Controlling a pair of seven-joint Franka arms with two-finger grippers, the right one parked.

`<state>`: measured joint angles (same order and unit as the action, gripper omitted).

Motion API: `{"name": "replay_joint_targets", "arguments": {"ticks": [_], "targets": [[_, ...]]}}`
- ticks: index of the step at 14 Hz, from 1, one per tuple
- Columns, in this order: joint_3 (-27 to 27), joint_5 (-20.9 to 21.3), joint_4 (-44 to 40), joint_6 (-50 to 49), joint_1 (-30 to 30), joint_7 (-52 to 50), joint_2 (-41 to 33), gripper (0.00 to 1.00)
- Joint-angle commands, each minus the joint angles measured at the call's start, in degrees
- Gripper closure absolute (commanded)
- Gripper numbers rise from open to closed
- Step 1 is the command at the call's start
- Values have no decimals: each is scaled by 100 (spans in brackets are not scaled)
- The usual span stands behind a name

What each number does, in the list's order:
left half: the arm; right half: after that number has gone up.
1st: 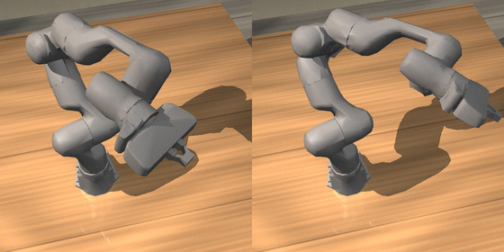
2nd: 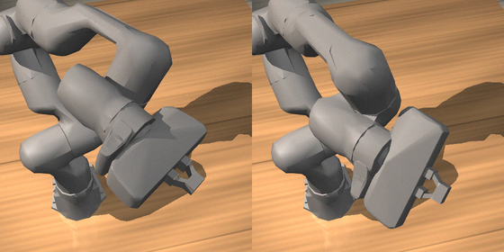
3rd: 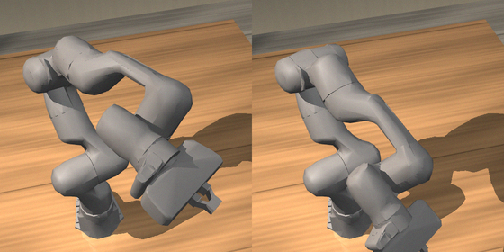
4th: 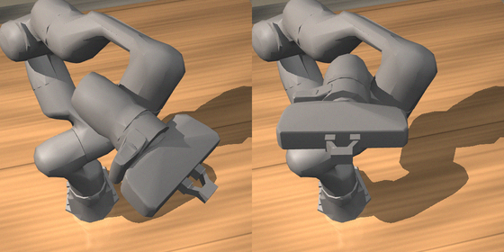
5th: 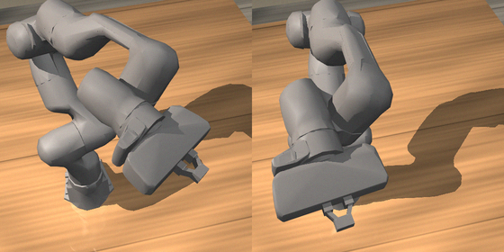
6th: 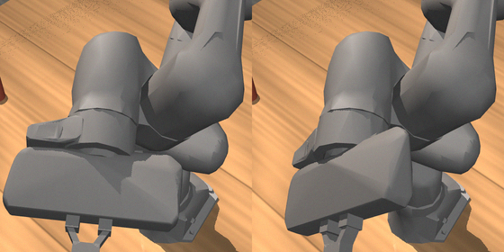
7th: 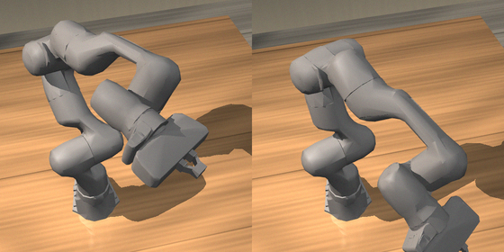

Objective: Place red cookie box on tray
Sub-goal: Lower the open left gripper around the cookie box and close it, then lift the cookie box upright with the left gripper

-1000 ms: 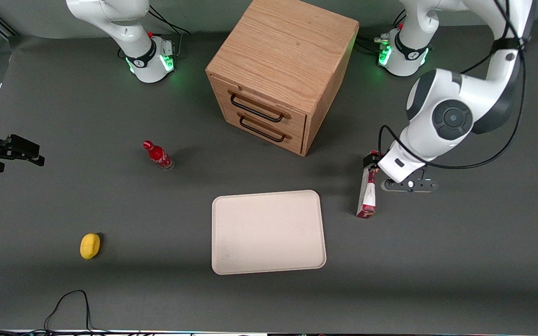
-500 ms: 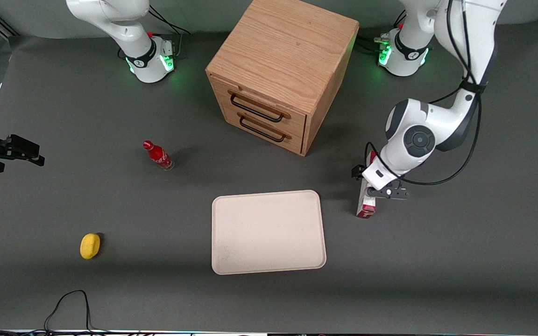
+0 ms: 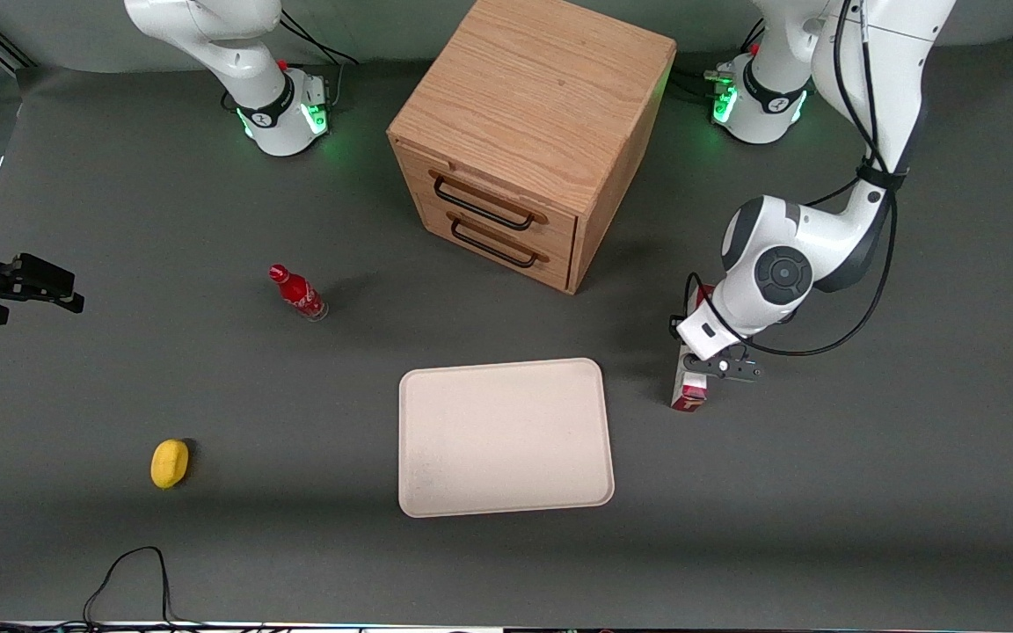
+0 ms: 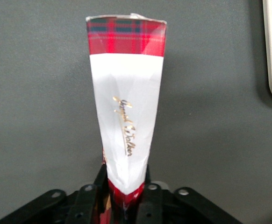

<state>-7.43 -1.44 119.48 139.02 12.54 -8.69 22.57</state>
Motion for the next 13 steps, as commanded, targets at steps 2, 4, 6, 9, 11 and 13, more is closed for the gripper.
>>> {"name": "replay_joint_targets", "arguments": {"ticks": [2, 4, 6, 9, 11, 13], "targets": [[5, -14, 13, -50, -6, 402, -103, 100], [5, -14, 14, -94, -6, 430, -165, 100], [5, -14, -56, -365, -6, 430, -296, 100], [5, -23, -311, -1243, -6, 553, -804, 100], [13, -5, -766, -2163, -6, 579, -1148, 100], [13, -5, -1704, -3707, 11, 457, -1272, 100]]}}
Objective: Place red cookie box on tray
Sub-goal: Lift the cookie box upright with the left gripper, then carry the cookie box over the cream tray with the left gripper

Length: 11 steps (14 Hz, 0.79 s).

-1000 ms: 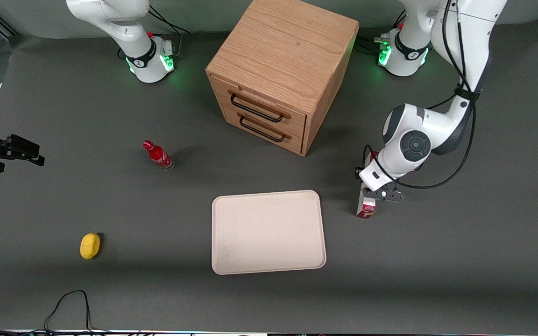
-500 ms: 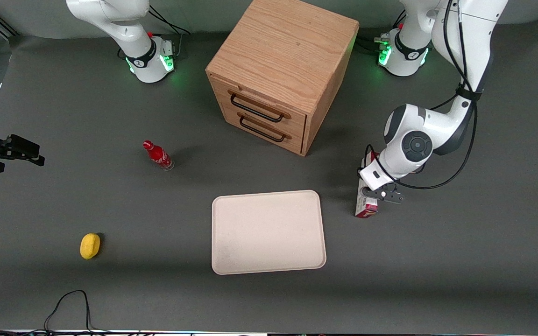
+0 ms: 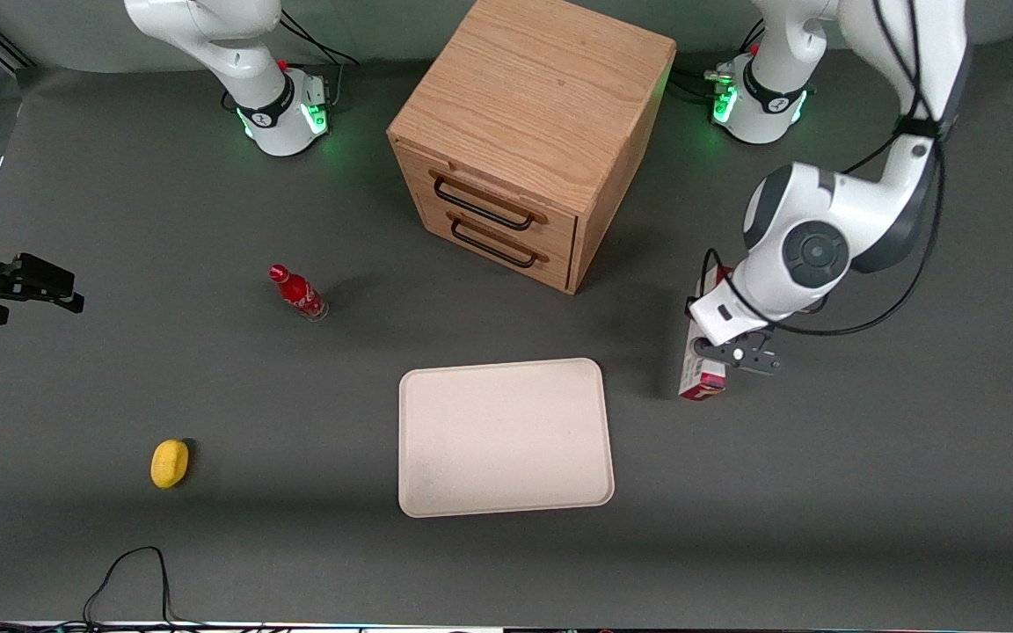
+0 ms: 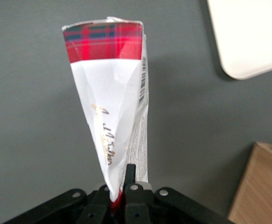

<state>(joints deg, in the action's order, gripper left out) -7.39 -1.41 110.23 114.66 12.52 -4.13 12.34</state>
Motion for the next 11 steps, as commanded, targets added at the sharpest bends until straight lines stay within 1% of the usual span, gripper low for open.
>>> {"name": "replay_joint_targets", "arguments": {"ticks": [1, 3, 5, 6, 9, 11], "targets": [[9, 0, -1297, -1949, 14, -26, -250, 100], [9, -9, -2230, -2849, -4, 0, -232, 100], [0, -26, -3083, -3368, 13, 27, -145, 100], [0, -87, -3365, -3545, 14, 18, -66, 100], [-26, -114, -4182, -3696, 66, -226, 381, 100], [-157, -123, -4762, -3617, 145, -945, 916, 100]]}}
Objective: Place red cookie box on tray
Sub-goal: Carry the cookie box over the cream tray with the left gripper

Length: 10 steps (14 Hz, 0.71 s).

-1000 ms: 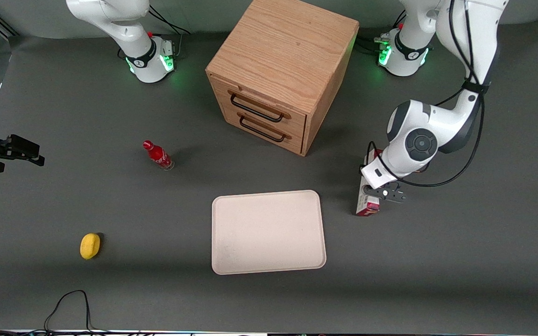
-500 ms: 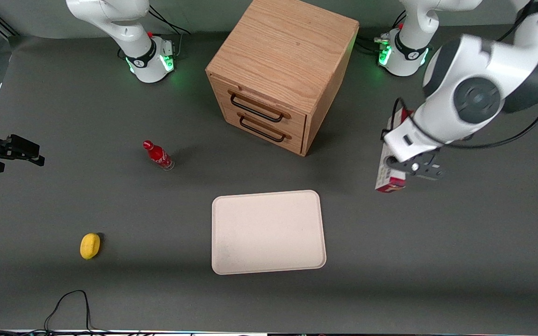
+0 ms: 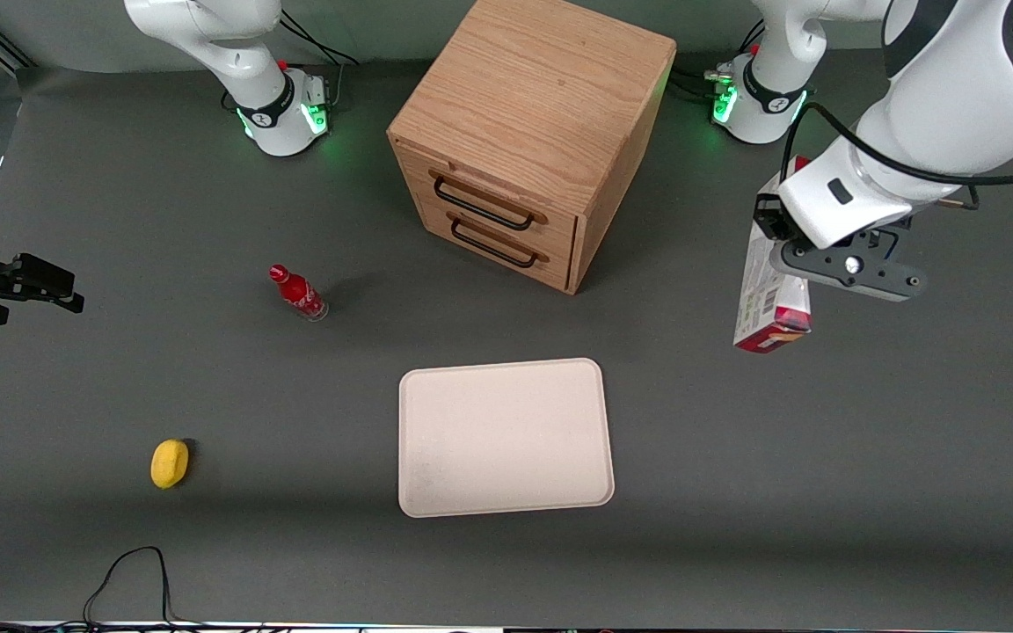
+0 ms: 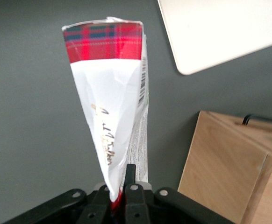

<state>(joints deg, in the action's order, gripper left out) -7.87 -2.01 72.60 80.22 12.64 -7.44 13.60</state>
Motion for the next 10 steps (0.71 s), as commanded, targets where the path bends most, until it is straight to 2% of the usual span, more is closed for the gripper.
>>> {"name": "replay_joint_targets", "arguments": {"ticks": [1, 3, 5, 10], "targets": [[-213, -54, -1298, -104, 177, -1071, 1159, 100], [-398, -63, -1887, 142, 291, -2222, 1906, 100], [-443, 16, -2153, 536, 474, -2788, 2409, 100], [-417, 824, -2162, 1723, 1099, -3755, 3218, 100]]}}
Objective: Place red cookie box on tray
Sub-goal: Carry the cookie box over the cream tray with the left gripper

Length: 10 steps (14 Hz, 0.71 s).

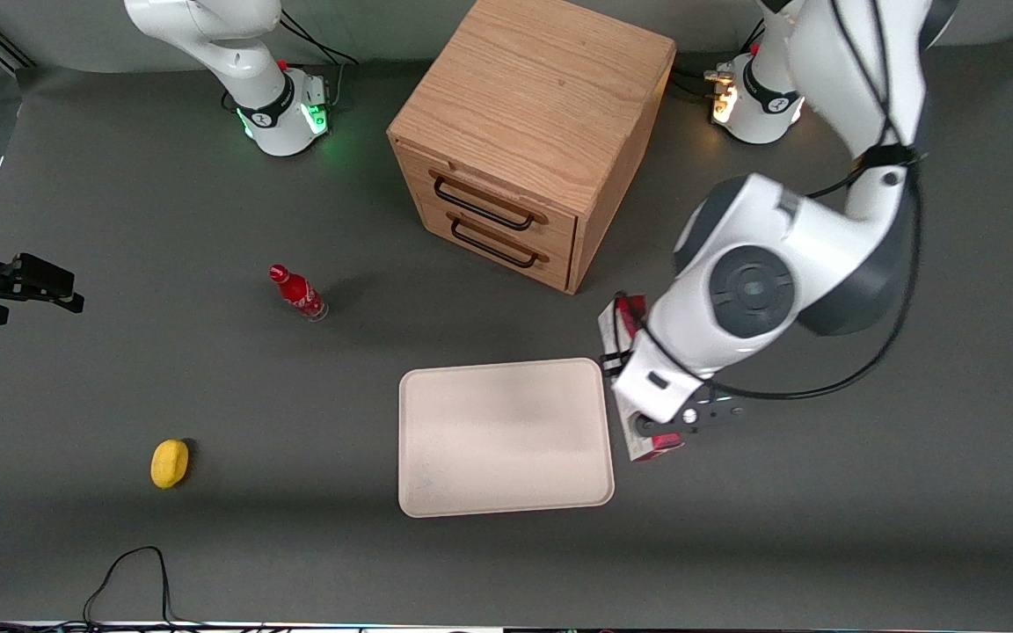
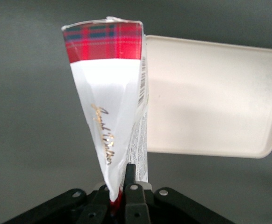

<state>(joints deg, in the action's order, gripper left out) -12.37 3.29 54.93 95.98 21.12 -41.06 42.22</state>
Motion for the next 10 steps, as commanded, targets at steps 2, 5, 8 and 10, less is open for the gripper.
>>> {"name": "replay_joint_targets", "arguments": {"ticks": [2, 5, 8, 10], "targets": [[33, 584, -395, 411, 419, -438, 654, 100], [33, 804, -369, 711, 463, -403, 998, 100], [103, 1050, -325, 1106, 647, -412, 1323, 100], [235, 1060, -325, 1317, 709, -403, 1446, 100]]}}
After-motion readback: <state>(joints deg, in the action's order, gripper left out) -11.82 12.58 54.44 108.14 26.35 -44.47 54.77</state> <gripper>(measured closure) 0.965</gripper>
